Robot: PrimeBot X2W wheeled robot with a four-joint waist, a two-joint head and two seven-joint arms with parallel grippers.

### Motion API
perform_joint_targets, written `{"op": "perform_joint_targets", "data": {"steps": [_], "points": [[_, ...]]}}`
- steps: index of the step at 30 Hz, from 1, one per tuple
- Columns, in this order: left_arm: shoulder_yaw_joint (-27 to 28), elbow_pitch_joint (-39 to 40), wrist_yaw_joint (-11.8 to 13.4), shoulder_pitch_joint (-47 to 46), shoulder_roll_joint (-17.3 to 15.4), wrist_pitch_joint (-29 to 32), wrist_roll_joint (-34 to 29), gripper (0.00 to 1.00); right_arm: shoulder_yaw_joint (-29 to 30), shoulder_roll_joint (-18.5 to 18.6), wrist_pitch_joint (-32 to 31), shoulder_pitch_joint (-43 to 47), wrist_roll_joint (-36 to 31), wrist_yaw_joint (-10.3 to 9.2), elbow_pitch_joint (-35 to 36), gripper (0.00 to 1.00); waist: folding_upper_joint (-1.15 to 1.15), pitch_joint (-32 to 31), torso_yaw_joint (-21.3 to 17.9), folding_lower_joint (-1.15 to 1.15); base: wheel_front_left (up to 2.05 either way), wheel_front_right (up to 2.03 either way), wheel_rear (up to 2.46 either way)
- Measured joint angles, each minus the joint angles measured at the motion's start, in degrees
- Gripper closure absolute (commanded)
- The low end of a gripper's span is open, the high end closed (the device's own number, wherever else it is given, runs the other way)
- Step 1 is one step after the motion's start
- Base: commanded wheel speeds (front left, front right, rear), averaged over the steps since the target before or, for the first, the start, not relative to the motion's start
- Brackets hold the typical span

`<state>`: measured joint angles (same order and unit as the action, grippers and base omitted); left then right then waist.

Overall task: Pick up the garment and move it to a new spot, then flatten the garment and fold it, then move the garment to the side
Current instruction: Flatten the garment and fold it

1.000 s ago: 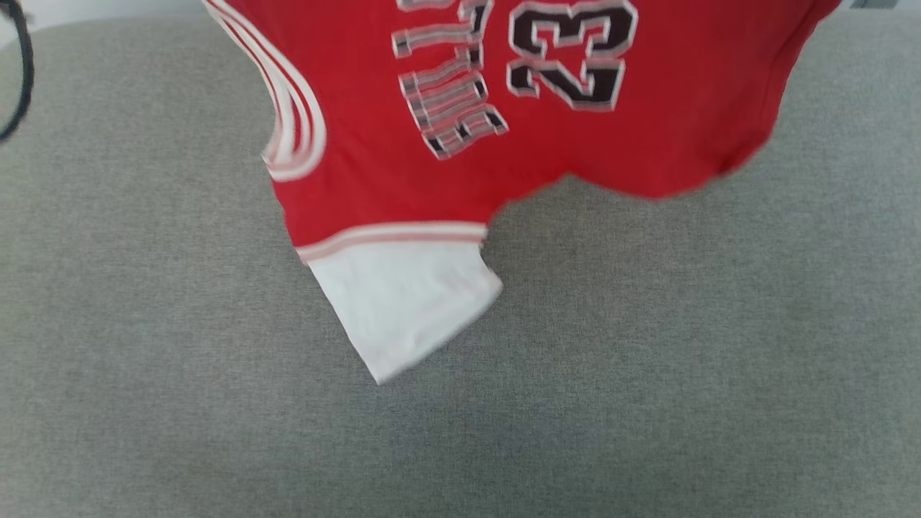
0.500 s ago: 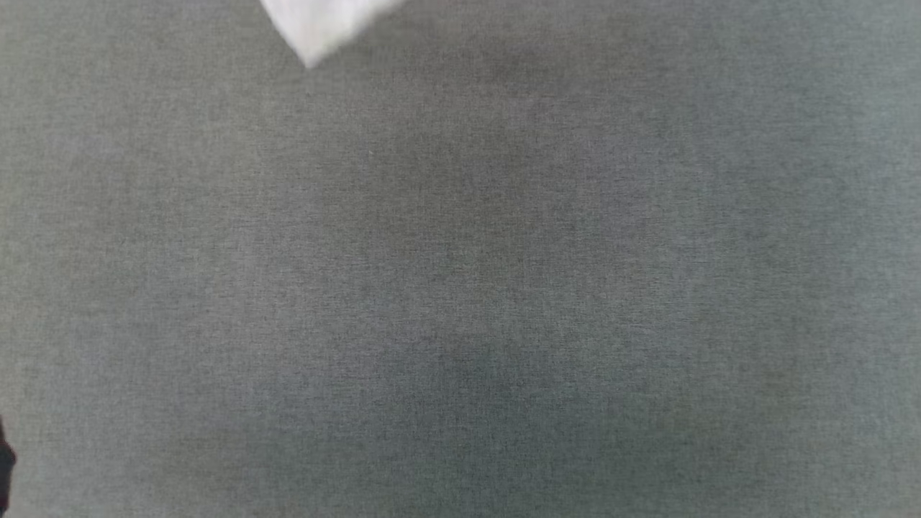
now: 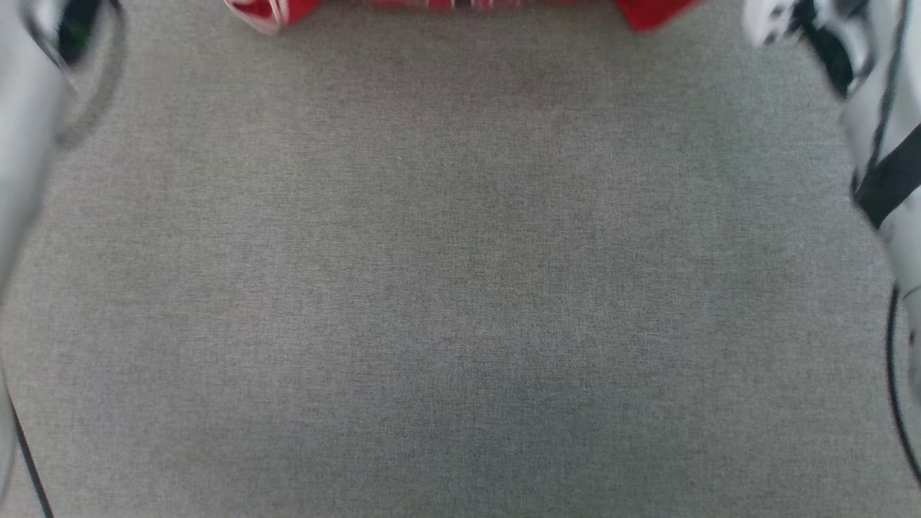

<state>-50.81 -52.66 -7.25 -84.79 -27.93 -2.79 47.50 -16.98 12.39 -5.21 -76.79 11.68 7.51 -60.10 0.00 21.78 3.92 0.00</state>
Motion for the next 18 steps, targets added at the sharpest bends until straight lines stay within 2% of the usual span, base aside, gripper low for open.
{"op": "perform_joint_targets", "data": {"steps": [5,11,14,18], "points": [[-3.54,6.56,-0.15,8.48,-3.14,11.44,8.67,1.00,-6.84,1.14,-6.43,6.74,9.84,0.00,3.97,1.00,0.00,-1.07,0.50,0.00,0.00,0.00,0.00],[-4.83,14.38,-0.02,18.90,-7.31,20.04,16.42,1.00,-13.04,6.98,-14.73,16.56,21.14,0.00,14.99,1.00,0.00,-2.02,0.93,0.00,0.00,0.00,0.00],[-5.30,18.96,1.68,23.66,-9.45,22.93,18.41,1.00,-14.69,10.26,-17.92,21.98,24.86,0.00,20.92,1.00,0.00,-2.35,1.16,0.00,0.00,0.00,0.00],[-5.78,26.84,5.58,29.65,-12.96,25.08,20.69,1.00,-15.67,14.19,-22.34,28.55,28.49,0.00,28.72,1.00,0.00,-2.53,1.24,0.00,0.00,0.00,0.00]]}}
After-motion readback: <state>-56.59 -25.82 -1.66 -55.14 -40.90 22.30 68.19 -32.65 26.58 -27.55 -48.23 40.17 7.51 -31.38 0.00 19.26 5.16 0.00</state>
